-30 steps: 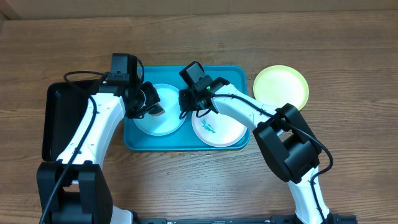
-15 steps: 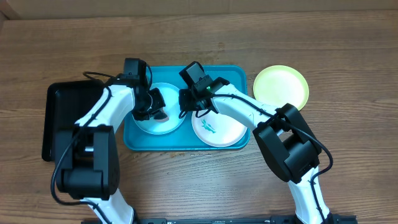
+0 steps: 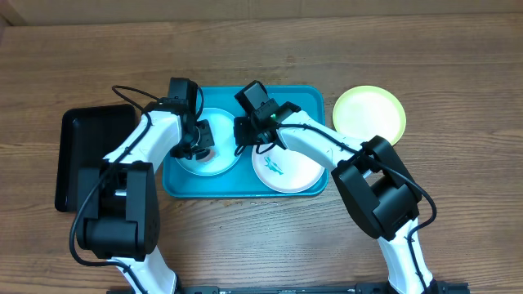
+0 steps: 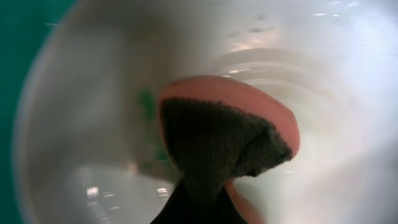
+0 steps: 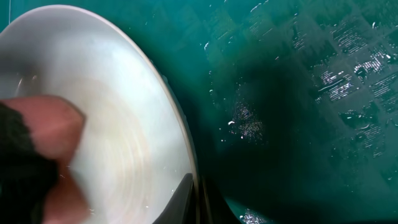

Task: Clean dirty plates on tray and stack at the side
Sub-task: 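Scrub the white plate with the sponge while the right gripper holds it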

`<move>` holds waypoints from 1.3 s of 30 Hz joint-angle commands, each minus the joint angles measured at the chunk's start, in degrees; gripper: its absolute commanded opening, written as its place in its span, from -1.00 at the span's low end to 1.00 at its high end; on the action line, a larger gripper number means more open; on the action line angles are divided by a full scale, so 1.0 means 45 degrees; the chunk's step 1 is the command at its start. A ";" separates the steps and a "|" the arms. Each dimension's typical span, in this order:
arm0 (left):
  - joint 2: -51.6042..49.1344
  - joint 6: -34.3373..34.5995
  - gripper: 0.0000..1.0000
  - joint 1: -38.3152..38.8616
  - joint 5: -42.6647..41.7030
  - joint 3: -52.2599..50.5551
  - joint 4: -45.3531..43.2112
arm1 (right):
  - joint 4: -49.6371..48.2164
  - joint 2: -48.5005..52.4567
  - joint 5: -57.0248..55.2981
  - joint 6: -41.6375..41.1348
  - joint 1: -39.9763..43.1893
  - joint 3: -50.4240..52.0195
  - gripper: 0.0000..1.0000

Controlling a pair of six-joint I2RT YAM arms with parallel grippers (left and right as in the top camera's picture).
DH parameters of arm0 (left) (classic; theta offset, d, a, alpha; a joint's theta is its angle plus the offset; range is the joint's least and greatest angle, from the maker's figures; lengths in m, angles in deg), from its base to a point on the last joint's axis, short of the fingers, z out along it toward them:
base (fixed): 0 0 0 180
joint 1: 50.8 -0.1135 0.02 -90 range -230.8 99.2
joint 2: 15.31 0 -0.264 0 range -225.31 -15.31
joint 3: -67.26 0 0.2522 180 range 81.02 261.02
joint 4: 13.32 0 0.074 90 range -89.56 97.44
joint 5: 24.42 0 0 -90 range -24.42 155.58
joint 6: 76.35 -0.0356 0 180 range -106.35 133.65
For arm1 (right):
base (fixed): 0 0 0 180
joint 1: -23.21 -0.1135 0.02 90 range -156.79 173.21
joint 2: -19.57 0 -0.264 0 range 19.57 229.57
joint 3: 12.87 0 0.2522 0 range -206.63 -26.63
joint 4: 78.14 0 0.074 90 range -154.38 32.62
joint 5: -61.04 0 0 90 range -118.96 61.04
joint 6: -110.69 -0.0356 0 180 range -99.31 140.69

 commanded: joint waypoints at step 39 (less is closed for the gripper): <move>-0.2171 0.0073 -0.92 -0.0806 0.3861 0.1977 0.1758 | -0.0073 0.0180 -0.0165 0.0500 0.0189 -0.0034 -0.92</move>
